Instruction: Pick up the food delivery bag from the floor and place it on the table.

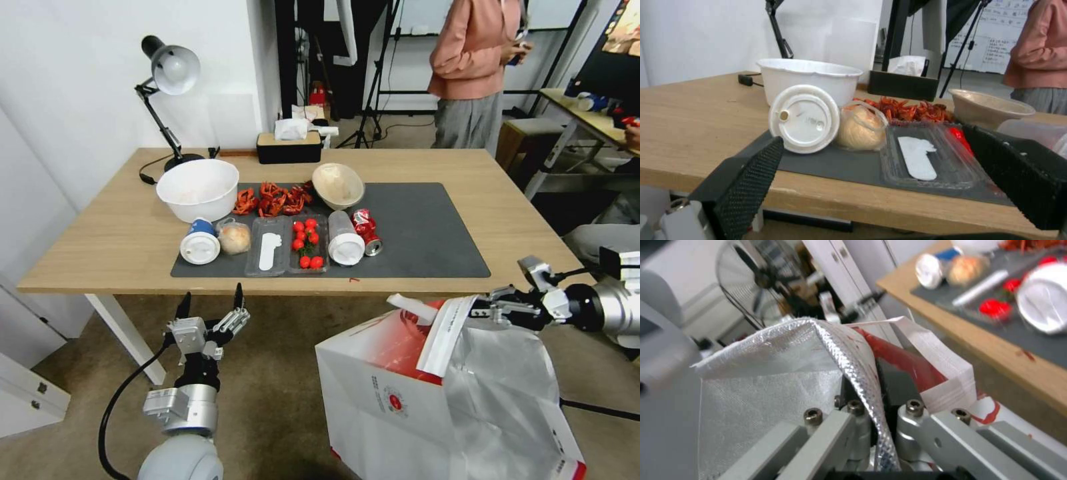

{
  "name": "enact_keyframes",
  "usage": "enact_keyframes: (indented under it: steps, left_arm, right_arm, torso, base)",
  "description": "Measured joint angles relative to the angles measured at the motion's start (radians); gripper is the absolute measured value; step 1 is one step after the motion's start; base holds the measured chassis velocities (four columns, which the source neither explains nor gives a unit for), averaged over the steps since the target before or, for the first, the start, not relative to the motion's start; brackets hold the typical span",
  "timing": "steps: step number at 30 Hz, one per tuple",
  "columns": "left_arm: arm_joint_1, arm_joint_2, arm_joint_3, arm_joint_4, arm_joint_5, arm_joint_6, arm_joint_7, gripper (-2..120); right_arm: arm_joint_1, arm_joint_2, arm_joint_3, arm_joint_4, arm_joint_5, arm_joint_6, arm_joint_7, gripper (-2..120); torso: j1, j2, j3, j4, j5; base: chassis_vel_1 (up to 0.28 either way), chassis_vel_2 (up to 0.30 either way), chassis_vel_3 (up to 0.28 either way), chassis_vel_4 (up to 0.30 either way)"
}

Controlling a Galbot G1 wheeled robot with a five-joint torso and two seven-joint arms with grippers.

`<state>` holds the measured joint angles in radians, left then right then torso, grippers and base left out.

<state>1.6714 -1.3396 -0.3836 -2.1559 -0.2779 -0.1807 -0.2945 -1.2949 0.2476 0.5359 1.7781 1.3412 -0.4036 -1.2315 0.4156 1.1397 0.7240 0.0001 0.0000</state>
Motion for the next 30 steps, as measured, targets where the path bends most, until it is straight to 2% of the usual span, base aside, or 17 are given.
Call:
enact_keyframes:
  steps: [6,12,14,16,20,24,25,30]
  left_arm:
    - [0.000,-0.003,-0.007,-0.006,0.001,-0.001,-0.004,100]
    - [0.003,-0.006,-0.011,-0.012,0.000,-0.002,-0.007,100]
    - [0.004,-0.006,-0.011,-0.012,0.001,-0.002,-0.007,100]
    - [0.005,-0.006,-0.012,-0.012,0.000,-0.002,-0.007,100]
    - [0.006,-0.005,-0.012,-0.012,0.001,-0.002,-0.007,100]
    - [0.006,-0.002,-0.010,-0.012,0.002,-0.002,-0.009,100]
    - [0.006,-0.002,-0.010,-0.012,0.002,-0.002,-0.009,100]
    - [0.010,-0.002,-0.006,-0.010,0.010,-0.003,-0.009,100]
  right_arm:
    - [0.008,-0.089,0.012,0.031,0.174,-0.018,0.022,0]
    - [0.028,-0.139,0.033,0.064,0.316,-0.021,0.069,0]
    - [0.031,-0.141,0.036,0.072,0.342,-0.020,0.080,0]
    - [0.044,-0.137,0.049,0.107,0.442,-0.011,0.135,0]
    - [0.059,-0.128,0.061,0.122,0.499,0.002,0.181,0]
    - [0.081,-0.094,0.083,0.147,0.593,0.051,0.315,0]
    - [0.081,-0.094,0.083,0.147,0.593,0.051,0.315,0]
    - [0.088,-0.053,0.097,0.177,0.651,0.112,0.472,0]
  torso:
    - [0.000,-0.001,0.000,0.0000,0.0000]
    - [0.000,-0.001,-0.001,0.0000,-0.0001]
    - [-0.001,-0.001,-0.001,0.0000,-0.0001]
    - [-0.001,-0.002,-0.001,0.0000,-0.0001]
    - [-0.001,-0.002,-0.001,-0.0001,0.0000]
    - [-0.001,-0.002,-0.001,-0.0001,-0.0001]
    - [-0.001,-0.002,-0.001,-0.0001,-0.0001]
    - [-0.001,-0.002,-0.001,0.0000,0.0002]
  base:
    - [0.000,0.000,0.000,0.000]
    - [0.000,0.000,0.000,0.000]
    - [0.000,0.000,0.000,0.000]
    - [0.000,0.000,0.000,0.000]
    - [0.000,0.000,0.000,0.000]
    - [0.000,0.000,0.000,0.000]
    - [0.000,0.000,0.000,0.000]
    - [0.000,0.000,0.000,0.000]
